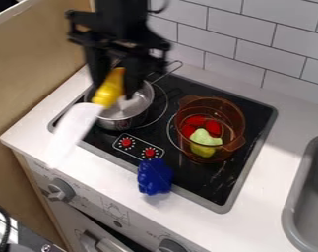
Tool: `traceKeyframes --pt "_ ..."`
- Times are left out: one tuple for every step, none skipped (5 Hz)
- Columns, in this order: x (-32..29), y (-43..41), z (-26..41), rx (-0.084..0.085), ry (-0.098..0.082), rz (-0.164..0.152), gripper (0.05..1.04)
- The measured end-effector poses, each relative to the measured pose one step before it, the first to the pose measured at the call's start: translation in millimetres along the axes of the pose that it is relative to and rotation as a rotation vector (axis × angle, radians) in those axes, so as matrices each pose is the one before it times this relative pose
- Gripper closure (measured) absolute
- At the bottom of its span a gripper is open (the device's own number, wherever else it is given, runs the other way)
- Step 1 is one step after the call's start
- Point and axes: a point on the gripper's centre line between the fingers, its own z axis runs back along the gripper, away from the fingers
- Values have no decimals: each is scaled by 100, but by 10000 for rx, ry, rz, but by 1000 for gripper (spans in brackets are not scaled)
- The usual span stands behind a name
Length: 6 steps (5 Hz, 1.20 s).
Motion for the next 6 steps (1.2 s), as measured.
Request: traceKeyframes --pt "63 -2840 -1 187 97 484 601" --pt "111 -2926 -927 260 -263 608 601" --pt "-733 -2701 -694 -22 -170 460 601" --pt "-912 -1820 -1025 13 -139 309 601" --pt "-1444 -1341 -1741 27 -204 210 601" --pt "-946 -1105 -1695 -102 -305 86 601"
